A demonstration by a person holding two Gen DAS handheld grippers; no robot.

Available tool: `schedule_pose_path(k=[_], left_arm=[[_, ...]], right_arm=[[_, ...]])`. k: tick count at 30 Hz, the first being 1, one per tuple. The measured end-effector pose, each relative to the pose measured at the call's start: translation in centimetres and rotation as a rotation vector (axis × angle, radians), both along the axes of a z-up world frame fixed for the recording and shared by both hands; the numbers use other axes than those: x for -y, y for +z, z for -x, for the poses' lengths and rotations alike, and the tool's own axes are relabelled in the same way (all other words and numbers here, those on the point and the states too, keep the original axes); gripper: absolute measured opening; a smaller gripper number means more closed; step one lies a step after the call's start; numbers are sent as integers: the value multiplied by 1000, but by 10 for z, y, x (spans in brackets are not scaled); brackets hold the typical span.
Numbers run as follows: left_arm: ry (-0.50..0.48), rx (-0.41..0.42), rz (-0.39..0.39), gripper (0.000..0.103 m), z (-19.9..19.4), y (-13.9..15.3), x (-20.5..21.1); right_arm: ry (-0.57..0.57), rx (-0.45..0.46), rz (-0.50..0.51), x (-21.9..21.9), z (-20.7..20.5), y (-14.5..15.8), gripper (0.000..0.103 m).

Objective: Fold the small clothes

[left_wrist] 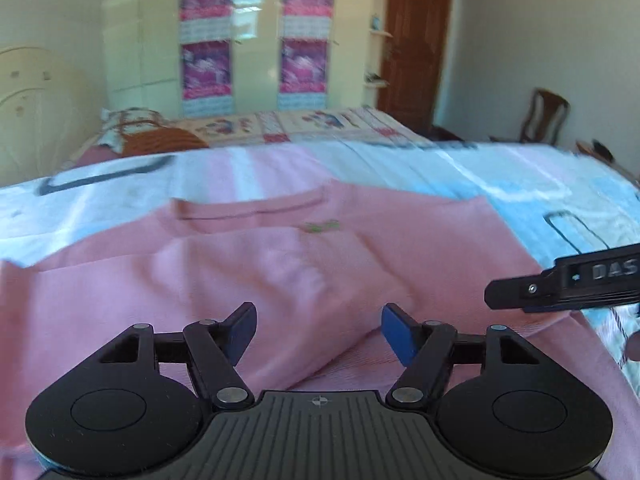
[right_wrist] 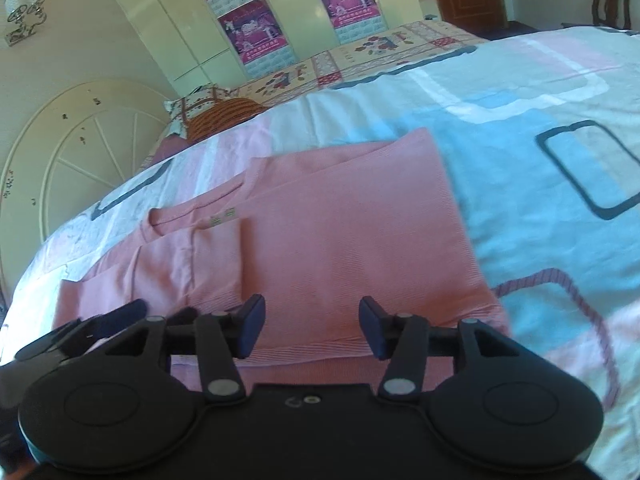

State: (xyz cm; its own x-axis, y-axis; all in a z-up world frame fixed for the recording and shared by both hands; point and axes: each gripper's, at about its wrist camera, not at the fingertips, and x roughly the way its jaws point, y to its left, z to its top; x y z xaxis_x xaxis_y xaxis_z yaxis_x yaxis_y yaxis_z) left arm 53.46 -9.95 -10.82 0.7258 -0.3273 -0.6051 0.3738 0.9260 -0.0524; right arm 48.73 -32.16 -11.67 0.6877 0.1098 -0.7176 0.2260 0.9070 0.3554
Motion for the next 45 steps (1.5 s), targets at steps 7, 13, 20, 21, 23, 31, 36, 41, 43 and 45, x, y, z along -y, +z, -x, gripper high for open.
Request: schedule_pose_path(k=[7, 13, 20, 21, 23, 31, 36, 41, 43, 45], left_arm=[[308, -1, -77, 55, 39, -25, -169], [365, -84, -137, 54, 30, -55, -216], [362, -61, -82, 16, 1, -59, -219], [363, -56, -79, 16, 1, -59, -219], [351, -50, -101, 16, -1, -62, -215], [332, -61, -81, 12, -6, -64, -212], [320, -65, -83, 12, -6, -62, -213], [315, -64, -85, 12, -7, -62, -213], [314, -64, -84, 12, -6, -62, -213], [308, -68, -87, 12, -7, -62, -213]], right_arm=[[62, -9, -57, -25, -35, -21, 50], [112, -15, -50, -46, -64, -25, 36], [168, -12, 84, -72, -70, -16, 9], [160, 17, 108, -73, -66, -8, 9], [137, 111, 133, -70, -52, 17, 9], [86, 19, 183, -48, -28, -4, 9], [62, 40, 173, -50, -22, -6, 9], [60, 50, 194, -51, -16, -5, 9], [52, 34, 192, -51, -17, -9, 9], [53, 10, 195, -50, -17, -14, 10]])
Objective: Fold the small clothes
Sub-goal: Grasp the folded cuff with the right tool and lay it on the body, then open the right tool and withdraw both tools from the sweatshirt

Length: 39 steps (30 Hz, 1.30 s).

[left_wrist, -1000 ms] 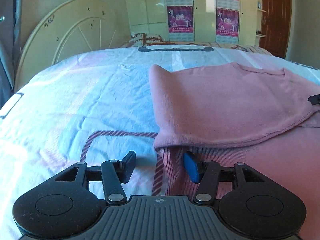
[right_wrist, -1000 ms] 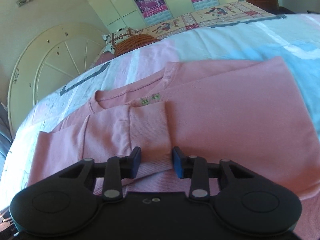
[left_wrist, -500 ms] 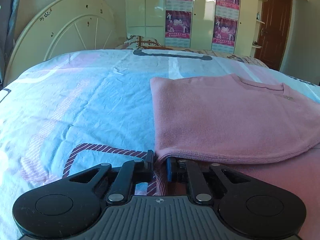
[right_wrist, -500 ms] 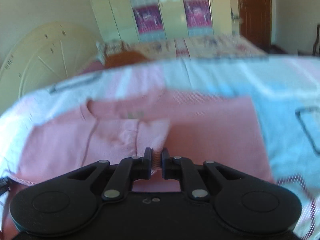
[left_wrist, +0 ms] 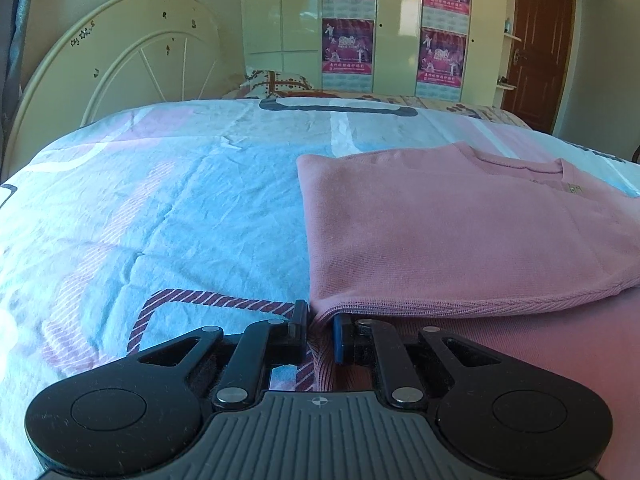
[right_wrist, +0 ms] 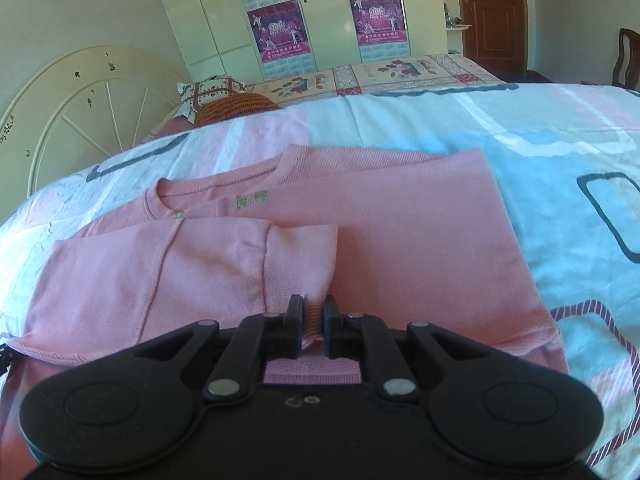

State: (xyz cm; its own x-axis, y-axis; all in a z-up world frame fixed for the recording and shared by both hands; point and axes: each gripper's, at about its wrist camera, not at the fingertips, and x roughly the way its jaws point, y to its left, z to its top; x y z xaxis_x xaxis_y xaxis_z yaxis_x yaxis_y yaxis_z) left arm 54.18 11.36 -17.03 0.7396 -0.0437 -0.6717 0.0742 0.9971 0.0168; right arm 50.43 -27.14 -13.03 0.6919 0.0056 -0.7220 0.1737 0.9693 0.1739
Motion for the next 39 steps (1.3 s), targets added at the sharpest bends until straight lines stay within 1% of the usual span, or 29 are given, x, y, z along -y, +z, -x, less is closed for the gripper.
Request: schedule_pose_path(k=[1, 2, 4, 5, 8, 9, 11, 13, 14, 15, 17, 18, 19, 20, 23, 24, 25, 26, 27, 28, 29, 31, 32, 33, 34, 35, 36, 37, 39], left_arm=[[-9, -9, -2, 12, -1, 1, 0], [-18, -15, -5, 12, 0, 4, 0], [-17, 0, 8, 12, 9, 15, -4], [-18, 24, 16, 13, 15, 21, -6], [-27, 103, 28, 13, 30, 40, 3], [-49, 116, 27, 13, 29, 43, 11], [-61, 137, -1, 13, 24, 42, 28], [-60, 115, 27, 13, 17, 40, 36], [-59, 109, 38, 13, 17, 39, 36], [-63, 93, 31, 13, 17, 36, 36], [-73, -28, 11, 13, 11, 16, 32], [-64, -45, 29, 13, 12, 7, 26], [-64, -23, 68, 13, 15, 7, 18], [-50, -23, 82, 13, 15, 9, 15], [-32, 50, 93, 13, 15, 18, 16], [-31, 48, 76, 14, 11, 16, 18], [-22, 11, 49, 19, 3, 11, 21], [-10, -54, 25, 20, -7, 2, 22], [-5, -42, 50, 20, -7, 2, 19], [4, -58, 73, 20, -11, 4, 17], [-3, -48, 96, 20, -14, 9, 14], [-20, 20, 97, 20, -23, 20, 16], [-32, 37, 97, 22, -34, 24, 19], [-37, 42, 97, 33, -48, 28, 22], [-37, 60, 92, 58, -64, 32, 28], [-39, 85, 83, 74, -77, 33, 32], [-47, 111, 68, 86, -93, 32, 38], [-66, 113, 58, 86, -104, 30, 43], [-89, 57, 54, 86, -133, 17, 47]], right_arm=[[-2, -30, 4, 1, -1, -3, 14], [-18, -25, 7, 2, 1, -1, 21], [-53, 21, 28, 4, 10, 12, 32], [-51, 50, 26, 4, 15, 19, 33], [13, 95, 21, -8, 18, 36, 28], [53, 97, 31, -18, 14, 38, 27], [122, 83, 45, -37, 4, 34, 21], [154, 30, 78, -54, -6, 21, 21], [147, -36, 104, -58, -12, 10, 21], [131, -90, 132, -58, -15, 0, 20], [133, -62, 132, -55, -8, 0, 20], [129, -51, 119, -53, -4, 4, 19], [122, -27, 112, -51, -1, 9, 22], [113, 0, 113, -49, 3, 14, 24], [107, 45, 108, -45, 7, 19, 24], [112, 45, 99, -45, 6, 18, 24], [118, 20, 100, -46, 2, 13, 25], [109, -36, 116, -46, -5, 3, 24], [107, -60, 130, -45, -10, -4, 24], [104, -44, 124, -44, -9, -1, 23], [95, -29, 105, -42, -10, 4, 23], [86, 35, 97, -40, -12, 15, 26], [85, 55, 100, -41, -19, 18, 26], [86, 66, 91, -41, -29, 20, 26], [95, 77, 72, -43, -41, 22, 26], [113, 92, 63, -49, -55, 23, 26], [138, 104, 63, -56, -68, 23, 26], [164, 110, 62, -64, -79, 22, 26], [224, 108, 39, -81, -102, 15, 26]])
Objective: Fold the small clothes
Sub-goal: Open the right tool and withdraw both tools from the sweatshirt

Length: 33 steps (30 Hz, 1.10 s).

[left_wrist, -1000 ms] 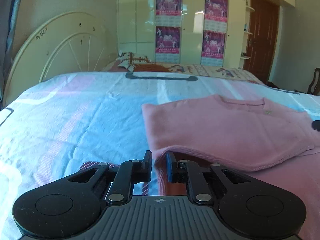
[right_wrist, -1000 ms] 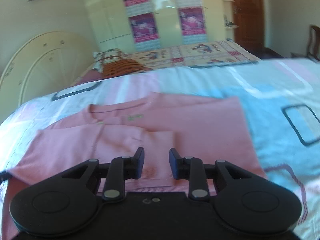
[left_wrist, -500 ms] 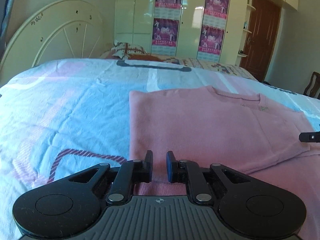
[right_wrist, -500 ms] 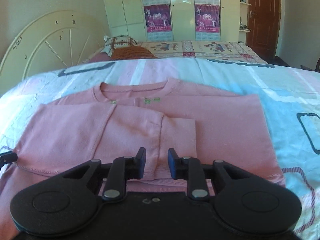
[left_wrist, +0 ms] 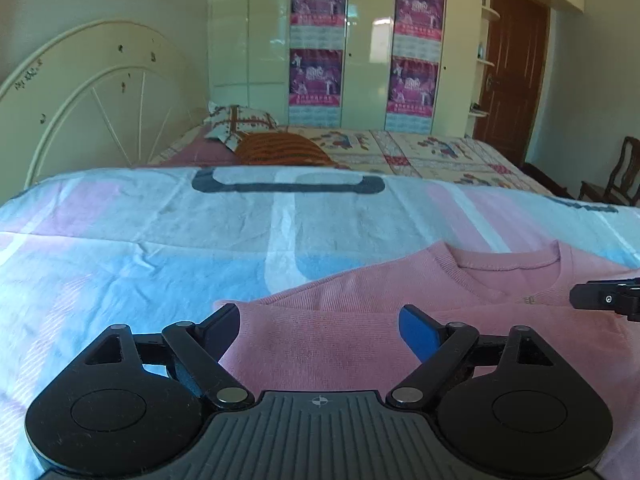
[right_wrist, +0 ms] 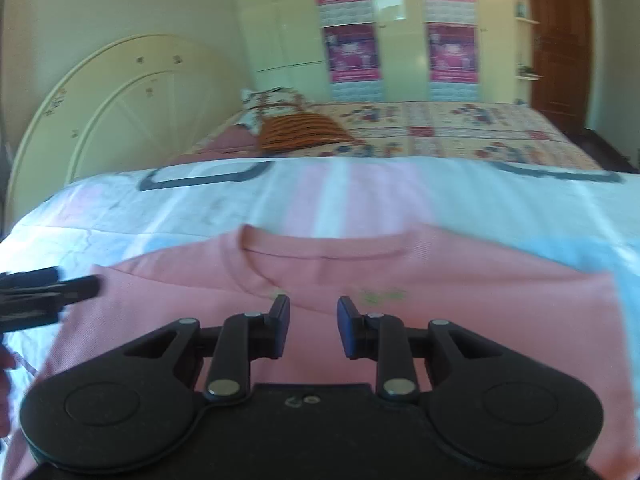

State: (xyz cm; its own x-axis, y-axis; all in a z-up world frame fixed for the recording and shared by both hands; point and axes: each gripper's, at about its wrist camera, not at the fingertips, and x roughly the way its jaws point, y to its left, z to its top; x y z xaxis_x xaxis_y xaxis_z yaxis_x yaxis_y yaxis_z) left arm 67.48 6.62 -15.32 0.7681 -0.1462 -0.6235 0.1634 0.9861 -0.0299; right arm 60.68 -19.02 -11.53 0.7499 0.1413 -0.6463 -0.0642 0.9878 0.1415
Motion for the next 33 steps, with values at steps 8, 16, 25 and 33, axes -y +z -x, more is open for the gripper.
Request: schedule_pose_path(k=[8, 16, 25, 33], left_arm=[[87, -43, 0, 86, -4, -18, -28], [-82, 2, 18, 86, 44, -14, 25], [-20, 14, -2, 86, 94, -15, -10], [-51, -23, -54, 86, 117, -22, -1]], right_arm=[[-14, -68, 10, -2, -15, -29, 13], [82, -43, 64, -39, 5, -30, 21], [-130, -25, 99, 47, 66, -11, 25], [-213, -82, 100, 67, 99, -23, 23]])
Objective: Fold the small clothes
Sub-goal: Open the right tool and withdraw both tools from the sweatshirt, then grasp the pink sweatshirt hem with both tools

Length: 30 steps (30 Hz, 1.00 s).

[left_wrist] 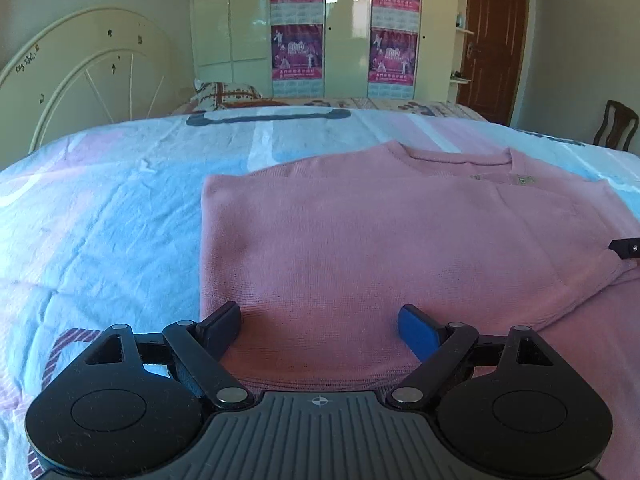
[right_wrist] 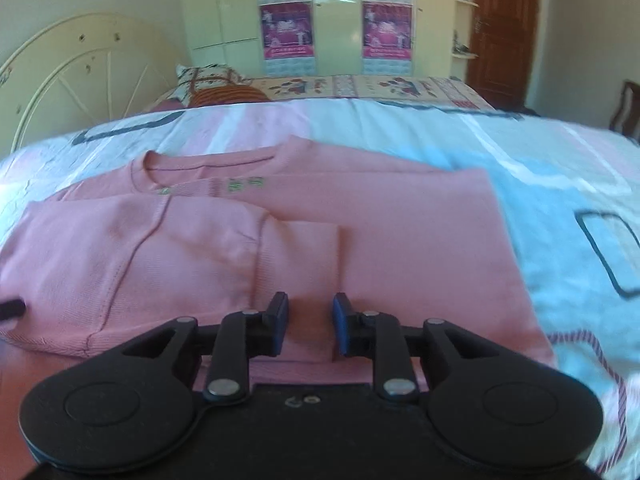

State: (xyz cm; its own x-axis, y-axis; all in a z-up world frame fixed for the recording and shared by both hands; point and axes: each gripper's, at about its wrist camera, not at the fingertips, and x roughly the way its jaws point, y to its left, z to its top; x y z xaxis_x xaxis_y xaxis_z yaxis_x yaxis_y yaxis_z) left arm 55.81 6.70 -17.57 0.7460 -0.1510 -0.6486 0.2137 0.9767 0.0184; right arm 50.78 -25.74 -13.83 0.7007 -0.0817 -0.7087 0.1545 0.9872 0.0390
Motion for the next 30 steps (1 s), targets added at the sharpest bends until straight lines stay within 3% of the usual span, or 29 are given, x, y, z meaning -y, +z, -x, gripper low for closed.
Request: schedule_pose_path(k=[4, 6, 30], left_arm=[[-13, -12, 4, 86, 12, 2, 0], [-6, -13, 6, 86, 13, -2, -1], [-13, -26, -26, 86, 16, 2, 3]], right_arm=[[29, 44, -10, -2, 17, 12, 24], [36, -29, 15, -6, 12, 0, 22], [16, -39, 47, -14, 8, -3, 26]])
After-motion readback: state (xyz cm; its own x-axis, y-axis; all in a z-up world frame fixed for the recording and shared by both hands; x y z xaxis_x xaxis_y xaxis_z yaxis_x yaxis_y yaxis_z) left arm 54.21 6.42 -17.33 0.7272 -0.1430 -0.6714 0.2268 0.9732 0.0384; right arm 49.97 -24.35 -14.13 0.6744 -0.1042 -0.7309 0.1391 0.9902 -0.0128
